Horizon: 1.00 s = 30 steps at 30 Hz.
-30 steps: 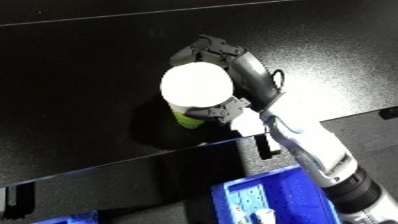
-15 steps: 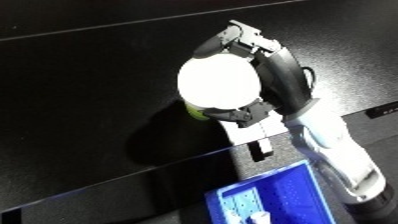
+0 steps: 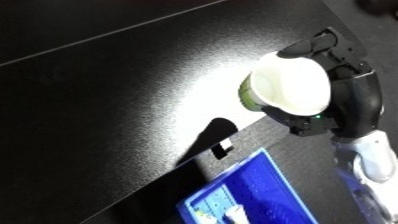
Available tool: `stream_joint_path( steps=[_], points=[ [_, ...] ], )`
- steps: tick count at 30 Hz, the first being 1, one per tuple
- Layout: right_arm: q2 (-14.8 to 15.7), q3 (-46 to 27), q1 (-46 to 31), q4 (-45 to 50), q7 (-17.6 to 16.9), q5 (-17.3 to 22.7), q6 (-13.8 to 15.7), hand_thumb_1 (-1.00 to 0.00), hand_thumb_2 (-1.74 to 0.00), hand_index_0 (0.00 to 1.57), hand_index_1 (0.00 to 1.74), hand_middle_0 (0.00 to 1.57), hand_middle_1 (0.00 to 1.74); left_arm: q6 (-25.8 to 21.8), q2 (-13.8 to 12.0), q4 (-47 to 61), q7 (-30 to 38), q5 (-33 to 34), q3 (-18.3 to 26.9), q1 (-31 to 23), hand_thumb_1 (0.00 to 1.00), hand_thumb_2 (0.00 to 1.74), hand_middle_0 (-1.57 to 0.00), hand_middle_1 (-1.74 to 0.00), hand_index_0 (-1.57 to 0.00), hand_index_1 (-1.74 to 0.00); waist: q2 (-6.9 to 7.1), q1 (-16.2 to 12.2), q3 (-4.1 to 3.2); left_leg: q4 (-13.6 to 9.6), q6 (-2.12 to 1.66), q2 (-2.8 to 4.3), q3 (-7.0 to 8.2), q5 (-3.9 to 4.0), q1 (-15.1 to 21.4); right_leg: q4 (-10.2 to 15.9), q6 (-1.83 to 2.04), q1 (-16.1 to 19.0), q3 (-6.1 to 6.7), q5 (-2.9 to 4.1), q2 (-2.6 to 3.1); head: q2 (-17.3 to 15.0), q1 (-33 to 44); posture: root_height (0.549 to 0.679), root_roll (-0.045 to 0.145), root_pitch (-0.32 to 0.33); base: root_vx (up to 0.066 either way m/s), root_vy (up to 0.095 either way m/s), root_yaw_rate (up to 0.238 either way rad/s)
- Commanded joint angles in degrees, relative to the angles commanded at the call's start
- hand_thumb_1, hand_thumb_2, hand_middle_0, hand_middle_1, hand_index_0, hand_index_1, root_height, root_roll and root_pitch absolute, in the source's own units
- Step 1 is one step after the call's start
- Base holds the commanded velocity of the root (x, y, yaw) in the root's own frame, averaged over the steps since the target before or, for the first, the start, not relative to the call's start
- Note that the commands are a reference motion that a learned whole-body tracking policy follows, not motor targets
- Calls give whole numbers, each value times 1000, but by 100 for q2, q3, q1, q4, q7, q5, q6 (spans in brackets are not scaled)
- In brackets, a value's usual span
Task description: Pick up the object and place it into the box
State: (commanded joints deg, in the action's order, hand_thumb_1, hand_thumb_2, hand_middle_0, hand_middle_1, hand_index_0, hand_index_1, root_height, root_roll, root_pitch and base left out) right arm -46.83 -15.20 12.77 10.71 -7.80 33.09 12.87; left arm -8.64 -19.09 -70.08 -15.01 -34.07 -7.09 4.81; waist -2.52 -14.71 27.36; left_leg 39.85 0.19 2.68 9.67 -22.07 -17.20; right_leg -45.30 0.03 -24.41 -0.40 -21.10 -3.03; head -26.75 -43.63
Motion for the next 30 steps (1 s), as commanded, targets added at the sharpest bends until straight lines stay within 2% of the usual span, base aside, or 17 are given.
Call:
stream_joint_path(
  steps=[4, 8, 12, 16, 19, 21, 27, 30],
  points=[
    [118, -434, -531, -270, 382, 707, 326, -850, -1479, 1334, 1479, 1334, 1479, -110, -20, -107, -130, -63, 61, -14, 0, 0, 0, 0, 0, 0, -12, -238, 33, -35, 50, -22, 142, -77, 96, 123, 28, -6, 118, 67, 110, -24, -470, 637, 69, 9, 3, 88, -308],
    [146, -793, -758, -803, 832, 1379, 643, -850, -1479, 1334, 1479, 1334, 1479, -160, -56, -201, -204, -211, 57, 40, 0, 0, 0, 0, 0, 0, -38, -420, 59, -70, 103, -74, 242, -147, 162, 224, 62, -22, 223, 131, 227, -61, -943, 638, 65, 15, 11, 88, -250],
    [129, -1173, -947, -1599, 1323, 1968, 887, -850, -1479, 1334, 1479, 1334, 1479, -133, -70, -260, -208, -325, 39, 109, 0, 0, 0, 0, 0, 0, -68, -523, 49, -34, 177, -136, 278, -236, 178, 295, 90, -42, 311, 193, 339, -163, -1321, 639, 60, 20, 24, 55, -154],
    [72, -1492, -1186, -2830, 1906, 2633, 950, -850, -1479, 1334, 1479, 1334, 1479, -40, -100, -280, -162, -378, 5, 151, 0, 0, 0, 0, 0, 0, -89, -544, 16, 44, 233, -174, 268, -308, 142, 325, 102, -78, 363, 246, 434, -275, -1573, 638, 53, 25, 20, 10, -109],
    [30, -1535, -1272, -3910, 2408, 3117, 718, -850, -1479, 1334, 1479, 1334, 1479, 36, -136, -275, -129, -368, -19, 176, 0, 0, 0, 0, 0, 0, -97, -514, 6, 114, 256, -197, 234, -336, 80, 321, 105, -109, 373, 280, 480, -381, -1737, 638, 49, 27, 8, -21, -58],
    [23, -1408, -1270, -4580, 2677, 3220, 468, -850, -1479, 1334, 1479, 1334, 1479, 89, -163, -239, -111, -333, -35, 189, 0, 0, 0, 0, 0, 0, -109, -474, 10, 159, 270, -214, 201, -343, 38, 314, 101, -120, 367, 298, 494, -451, -1812, 638, 47, 27, 5, -42, -3],
    [57, -663, -1079, -6017, 3208, 2824, -204, -850, -1479, 1334, 1479, 1334, 1479, 222, -255, -87, -106, -159, -83, 220, 0, 0, 0, 0, 0, 0, -199, -306, 30, 205, 310, -297, 68, -288, -69, 285, 58, -169, 343, 331, 514, -583, -2137, 637, 46, 27, -13, -51, 74],
    [98, -372, -932, -6435, 3389, 2721, -473, -700, -1218, 1099, 1218, 1099, 1218, 270, -288, -98, -164, -69, -93, 242, 0, 0, 0, 0, 0, 0, -267, -232, 19, 184, 309, -339, 15, -245, -78, 282, 37, -162, 332, 328, 503, -670, -2326, 637, 47, 25, 5, -32, 89]
  ],
)
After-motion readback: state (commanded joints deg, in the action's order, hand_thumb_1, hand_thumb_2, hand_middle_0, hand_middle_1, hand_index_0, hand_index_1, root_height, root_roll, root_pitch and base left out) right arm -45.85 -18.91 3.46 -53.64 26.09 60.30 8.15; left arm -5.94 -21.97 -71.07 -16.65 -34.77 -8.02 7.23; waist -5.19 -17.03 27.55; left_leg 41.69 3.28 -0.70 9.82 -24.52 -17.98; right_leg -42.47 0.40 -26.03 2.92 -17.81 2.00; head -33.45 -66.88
